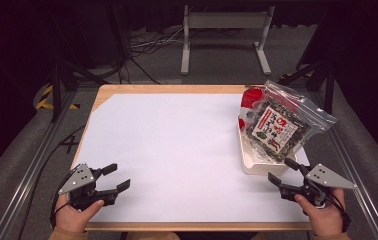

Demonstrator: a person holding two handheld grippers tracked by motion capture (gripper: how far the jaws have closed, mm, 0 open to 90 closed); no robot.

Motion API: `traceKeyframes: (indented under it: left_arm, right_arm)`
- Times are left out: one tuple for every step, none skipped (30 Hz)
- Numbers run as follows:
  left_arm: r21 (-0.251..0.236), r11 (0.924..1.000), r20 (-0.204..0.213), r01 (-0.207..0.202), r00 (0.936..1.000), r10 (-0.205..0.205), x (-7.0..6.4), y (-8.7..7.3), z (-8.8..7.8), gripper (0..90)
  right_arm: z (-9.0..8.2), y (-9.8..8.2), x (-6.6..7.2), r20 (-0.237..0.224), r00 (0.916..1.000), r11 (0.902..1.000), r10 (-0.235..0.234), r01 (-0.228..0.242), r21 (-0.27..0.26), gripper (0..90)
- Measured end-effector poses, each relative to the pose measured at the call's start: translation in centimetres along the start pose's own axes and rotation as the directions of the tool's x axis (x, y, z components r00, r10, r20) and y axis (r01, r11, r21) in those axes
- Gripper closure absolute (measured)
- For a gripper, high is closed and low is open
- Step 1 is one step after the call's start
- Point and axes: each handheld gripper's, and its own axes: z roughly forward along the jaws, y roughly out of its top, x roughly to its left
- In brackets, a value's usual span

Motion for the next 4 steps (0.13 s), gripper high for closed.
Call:
traceKeyframes:
  left_arm:
    - [-0.001,1.0,0.0,-0.001,1.0,0.001,-0.02,-0.01,0.02,27.5]
    - [0.0,1.0,-0.001,-0.001,1.0,0.001,-0.04,-0.01,0.0,27.4]
    - [-0.003,1.0,-0.002,-0.008,1.0,0.008,0.0,0.01,-0.03,27.4]
    - [-0.004,1.0,-0.002,-0.006,1.0,0.006,0.0,0.04,-0.09,27.3]
  right_arm:
    - [-0.03,0.01,0.0,0.002,1.0,1.0,-0.001,0.001,0.0,23.4]
    - [-0.08,0.02,-0.01,0.006,1.0,1.0,-0.003,0.003,0.0,23.5]
    - [-0.14,0.03,-0.02,0.008,1.0,1.0,-0.005,0.005,-0.002,23.4]
    - [-0.18,0.04,-0.03,0.01,0.9999,1.0,-0.003,0.003,-0.006,23.5]
